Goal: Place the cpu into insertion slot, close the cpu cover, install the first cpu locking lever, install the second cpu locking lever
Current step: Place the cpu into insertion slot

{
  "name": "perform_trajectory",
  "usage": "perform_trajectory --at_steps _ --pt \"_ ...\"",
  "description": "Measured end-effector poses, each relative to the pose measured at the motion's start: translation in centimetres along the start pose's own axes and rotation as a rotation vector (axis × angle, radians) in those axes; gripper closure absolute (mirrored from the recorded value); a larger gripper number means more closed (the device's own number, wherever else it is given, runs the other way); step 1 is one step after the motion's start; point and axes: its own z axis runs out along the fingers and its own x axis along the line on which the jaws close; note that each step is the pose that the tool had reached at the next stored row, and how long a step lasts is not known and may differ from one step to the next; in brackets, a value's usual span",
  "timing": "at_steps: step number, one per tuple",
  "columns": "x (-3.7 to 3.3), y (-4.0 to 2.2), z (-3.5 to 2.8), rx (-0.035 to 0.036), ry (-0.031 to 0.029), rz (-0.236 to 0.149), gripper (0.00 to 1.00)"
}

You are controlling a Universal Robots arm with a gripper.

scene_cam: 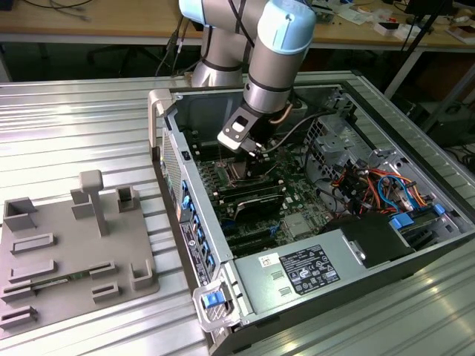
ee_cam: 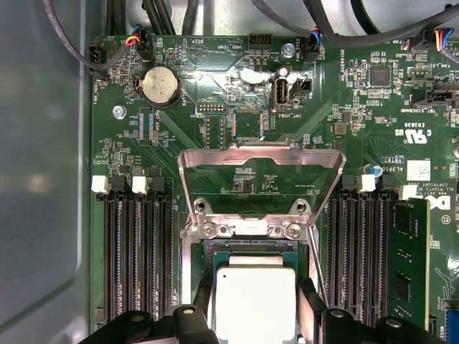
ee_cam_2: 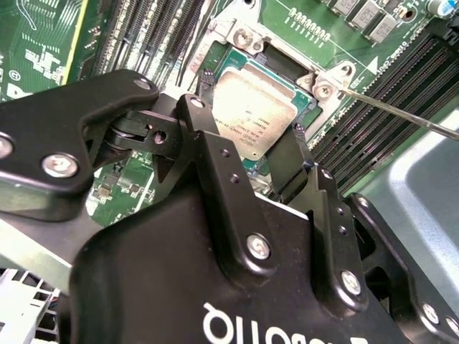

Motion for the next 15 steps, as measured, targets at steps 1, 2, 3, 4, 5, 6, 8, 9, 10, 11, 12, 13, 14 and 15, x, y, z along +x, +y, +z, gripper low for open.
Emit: perform_trajectory --at_steps 1,2,3,4,5,6,8,9,10,11,12,13,14,15 --pt "0.01 0.0 0.0 0.0 0.0 0.0 0.45" --pt "0.04 0.0 0.0 0.0001 -0.0001 0.0 0.45" --pt "0.08 0.01 0.0 0.0 0.0 0.001 0.45" --pt "0.1 0.01 0.0 0.0 0.0 0.001 0.45" --pt "0.17 0.0 0.0 0.0 0.0001 0.004 0.45" --pt "0.17 0.0 0.0 0.0 0.0001 0.005 0.45" --pt "0.17 0.0 0.0 0.0002 0.0 0.009 0.45" --pt "0.17 0.0 -0.01 0.0003 -0.0001 0.01 0.45" --pt "0.17 0.01 -0.01 0.0003 -0.0001 0.01 0.45" --pt "0.17 0.02 -0.01 0.0004 -0.0001 0.01 0.45" --pt "0.17 0.04 0.0 0.0004 -0.0001 0.01 0.45" --pt "0.17 0.07 0.0 0.0003 -0.0001 0.01 0.45" --pt "0.17 0.11 0.0 0.0003 -0.0001 0.01 0.45" --pt "0.17 0.11 0.0 0.0003 -0.0002 0.01 0.45"
